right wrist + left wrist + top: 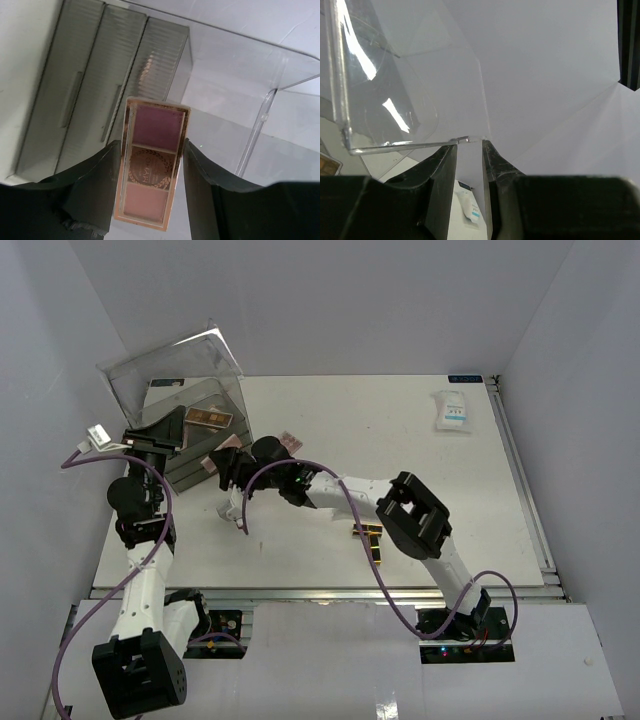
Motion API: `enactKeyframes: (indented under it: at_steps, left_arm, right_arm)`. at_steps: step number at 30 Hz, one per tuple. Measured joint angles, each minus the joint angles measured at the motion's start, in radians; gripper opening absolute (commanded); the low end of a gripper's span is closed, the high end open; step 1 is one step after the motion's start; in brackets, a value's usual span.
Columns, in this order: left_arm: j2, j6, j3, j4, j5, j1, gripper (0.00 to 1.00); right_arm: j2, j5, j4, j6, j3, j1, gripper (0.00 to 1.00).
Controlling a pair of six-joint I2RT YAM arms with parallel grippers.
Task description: Organize the makeup
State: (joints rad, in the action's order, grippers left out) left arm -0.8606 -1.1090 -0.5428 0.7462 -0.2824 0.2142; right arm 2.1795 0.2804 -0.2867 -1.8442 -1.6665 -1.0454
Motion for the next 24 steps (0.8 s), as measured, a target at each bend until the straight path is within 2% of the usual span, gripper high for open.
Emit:
enactKeyframes:
  at_steps: [6,15,21,24]
  left_arm:
    - [0.001,0.039,-0.015,-0.019,-0.009,0.000,0.37]
    - [0.001,0.083,-0.023,-0.035,-0.020,0.000,0.37]
    - [0.001,0.099,-0.023,-0.037,-0.023,0.000,0.37]
    - [0.001,0.103,-0.023,-0.038,-0.025,0.000,0.37]
  right_arm:
    - [0.145,0.038,-0.159,-0.003,-0.142,0.013,0.08]
    - [0.231,0.098,-0.298,0.047,-0.299,0.052,0.08]
    - [0.327,0.103,-0.350,0.164,-0.486,0.074,0.08]
    - [0.362,0.096,-0.376,0.242,-0.523,0.084,0.12]
